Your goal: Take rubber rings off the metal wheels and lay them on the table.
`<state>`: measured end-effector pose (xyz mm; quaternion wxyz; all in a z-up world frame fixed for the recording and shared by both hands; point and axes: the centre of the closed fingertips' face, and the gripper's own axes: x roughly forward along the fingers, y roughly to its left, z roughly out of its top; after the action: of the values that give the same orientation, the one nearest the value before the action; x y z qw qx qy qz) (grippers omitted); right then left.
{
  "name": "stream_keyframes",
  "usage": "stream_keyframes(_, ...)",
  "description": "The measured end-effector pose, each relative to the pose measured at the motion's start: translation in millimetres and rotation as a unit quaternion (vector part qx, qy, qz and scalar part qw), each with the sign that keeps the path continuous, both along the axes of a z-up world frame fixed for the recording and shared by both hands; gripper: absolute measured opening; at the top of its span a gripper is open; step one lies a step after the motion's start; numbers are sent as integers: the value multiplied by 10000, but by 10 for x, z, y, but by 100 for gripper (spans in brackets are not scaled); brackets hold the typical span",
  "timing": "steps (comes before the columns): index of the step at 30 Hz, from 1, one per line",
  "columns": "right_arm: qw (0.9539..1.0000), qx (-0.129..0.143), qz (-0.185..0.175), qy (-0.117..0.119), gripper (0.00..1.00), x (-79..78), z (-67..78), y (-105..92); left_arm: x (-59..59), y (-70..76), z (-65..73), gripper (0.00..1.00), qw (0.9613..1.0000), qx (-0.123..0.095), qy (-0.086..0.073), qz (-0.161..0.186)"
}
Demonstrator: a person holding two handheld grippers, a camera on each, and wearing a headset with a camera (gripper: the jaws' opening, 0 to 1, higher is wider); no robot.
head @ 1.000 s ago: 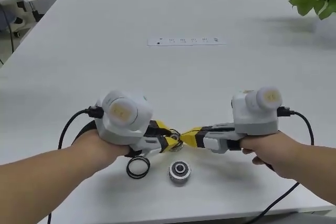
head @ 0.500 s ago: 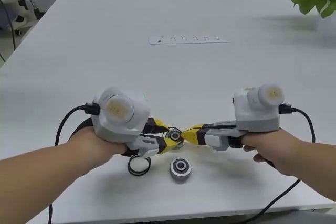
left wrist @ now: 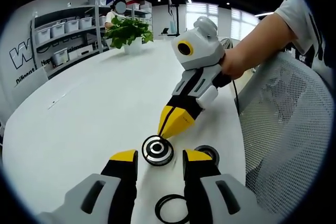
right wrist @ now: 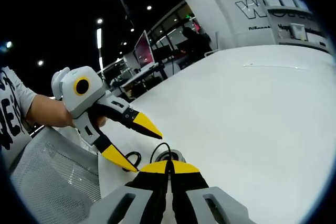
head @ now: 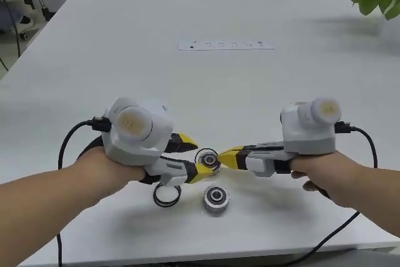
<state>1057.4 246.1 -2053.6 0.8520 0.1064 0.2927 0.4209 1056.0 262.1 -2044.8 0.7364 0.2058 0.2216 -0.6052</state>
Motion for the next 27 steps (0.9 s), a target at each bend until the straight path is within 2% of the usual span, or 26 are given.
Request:
stream_keyframes(17, 9999, 66, 16, 150, 0, 9, -20, -34, -59, 54, 192, 36, 9997, -252, 53, 56)
stream_keyframes(27, 9996, 155, -45, 242, 0, 6, -3, -54, -74, 147, 218, 41, 9994, -277, 137, 139)
